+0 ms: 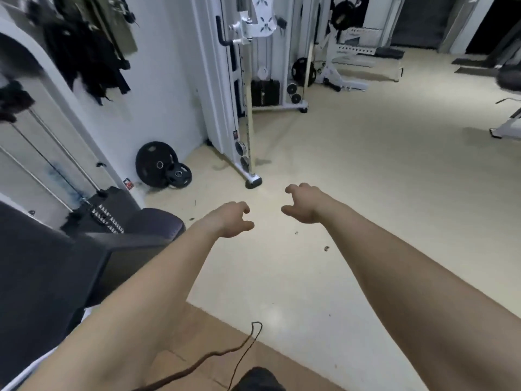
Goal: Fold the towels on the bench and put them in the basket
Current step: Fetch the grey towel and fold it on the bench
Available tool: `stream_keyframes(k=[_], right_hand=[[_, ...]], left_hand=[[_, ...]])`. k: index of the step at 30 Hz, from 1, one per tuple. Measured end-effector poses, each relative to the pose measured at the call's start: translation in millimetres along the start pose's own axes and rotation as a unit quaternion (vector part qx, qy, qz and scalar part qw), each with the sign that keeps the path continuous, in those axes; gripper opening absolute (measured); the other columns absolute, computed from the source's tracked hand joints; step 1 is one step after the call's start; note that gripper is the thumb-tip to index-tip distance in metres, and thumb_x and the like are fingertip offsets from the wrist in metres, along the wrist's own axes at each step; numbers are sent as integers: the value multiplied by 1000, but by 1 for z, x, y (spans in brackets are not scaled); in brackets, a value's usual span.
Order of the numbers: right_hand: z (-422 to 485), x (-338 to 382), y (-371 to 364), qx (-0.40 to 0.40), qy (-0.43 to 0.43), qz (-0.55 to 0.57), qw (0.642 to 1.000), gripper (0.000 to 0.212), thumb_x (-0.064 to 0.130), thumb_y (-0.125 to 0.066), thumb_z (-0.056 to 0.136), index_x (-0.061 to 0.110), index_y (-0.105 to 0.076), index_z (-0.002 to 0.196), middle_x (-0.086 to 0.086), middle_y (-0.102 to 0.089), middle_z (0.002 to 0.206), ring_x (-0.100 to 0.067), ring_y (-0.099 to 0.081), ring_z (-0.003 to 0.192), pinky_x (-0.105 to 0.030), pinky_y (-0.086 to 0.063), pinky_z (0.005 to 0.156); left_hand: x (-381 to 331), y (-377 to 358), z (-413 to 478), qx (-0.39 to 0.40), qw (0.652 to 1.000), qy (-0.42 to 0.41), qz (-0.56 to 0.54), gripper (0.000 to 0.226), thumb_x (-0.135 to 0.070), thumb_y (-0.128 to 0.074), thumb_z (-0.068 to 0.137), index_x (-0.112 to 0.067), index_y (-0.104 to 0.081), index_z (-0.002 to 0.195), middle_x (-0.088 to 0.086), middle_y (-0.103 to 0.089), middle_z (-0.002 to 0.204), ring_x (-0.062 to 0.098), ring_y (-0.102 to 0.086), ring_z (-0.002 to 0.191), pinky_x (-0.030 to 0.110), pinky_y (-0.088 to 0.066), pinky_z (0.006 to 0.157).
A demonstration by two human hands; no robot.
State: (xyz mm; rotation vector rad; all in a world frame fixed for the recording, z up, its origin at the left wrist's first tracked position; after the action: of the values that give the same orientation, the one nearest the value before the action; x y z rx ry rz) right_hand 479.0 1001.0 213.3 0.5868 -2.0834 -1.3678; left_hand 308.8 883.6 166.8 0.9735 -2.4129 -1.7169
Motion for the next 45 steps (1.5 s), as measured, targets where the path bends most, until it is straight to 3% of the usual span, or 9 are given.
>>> stream_keyframes(k=[7,14,21,31,35,40,45], right_hand=[[200,55,42,17,113,-52,992,57,43,-51,95,19,-39,146,-12,-43,143,-34,-40,132,-46,-43,104],[366,134,88,49,201,-90,974,63,44,-51,96,18,-34,151,-13,-41,148,-35,-39,136,-45,-40,108],[519,249,127,51,329,-116,936,57,44,-52,93,17,-42,143,-14,-45,142,-38,-41,131,-43,-40,104],[664,442,199,58,521,-124,843,64,42,-52,99,18,-30,154,-13,-33,155,-35,-38,139,-50,-37,112],[686,528,221,54,587,-111,800,64,39,-52,98,18,-29,155,-13,-32,154,-35,-39,138,-51,-39,111],[695,636,230,25,657,-121,744,65,41,-53,98,20,-29,155,-14,-34,152,-35,-39,137,-48,-40,109],[694,738,244,-13,704,-118,700,61,39,-55,96,19,-36,150,-14,-35,149,-36,-37,134,-48,-41,105]], left_hand=[[74,78,130,-57,990,109,-75,57,-43,-60,91,-19,-45,142,4,-51,141,24,-57,119,39,-45,102],[156,162,221,-77,970,194,-123,60,-43,-60,93,-19,-42,145,5,-51,143,26,-57,121,39,-47,100],[251,255,282,-138,942,292,-95,57,-42,-59,94,-18,-44,143,7,-51,143,26,-52,126,37,-44,103],[363,375,293,-250,837,470,-128,59,-44,-62,92,-15,-46,141,11,-52,142,28,-52,126,38,-43,104],[406,418,268,-288,787,526,-147,59,-43,-59,95,-16,-42,144,9,-48,144,28,-55,121,39,-49,94],[473,467,237,-334,733,575,-145,61,-39,-59,96,-14,-39,147,10,-48,145,27,-50,129,35,-41,104],[536,513,215,-372,701,592,-145,59,-39,-61,95,-15,-41,145,10,-51,141,27,-53,123,34,-44,98]])
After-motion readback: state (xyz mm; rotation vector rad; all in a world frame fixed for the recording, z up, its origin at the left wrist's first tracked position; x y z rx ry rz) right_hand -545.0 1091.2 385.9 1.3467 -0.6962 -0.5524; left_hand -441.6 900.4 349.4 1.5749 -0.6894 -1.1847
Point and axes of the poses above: each hand's wrist, its own z-axis towards the middle knuckle, its own y-axis out of the back of the hand, x = y × z, the point moved 3 cm from there along z, towards the middle knuckle
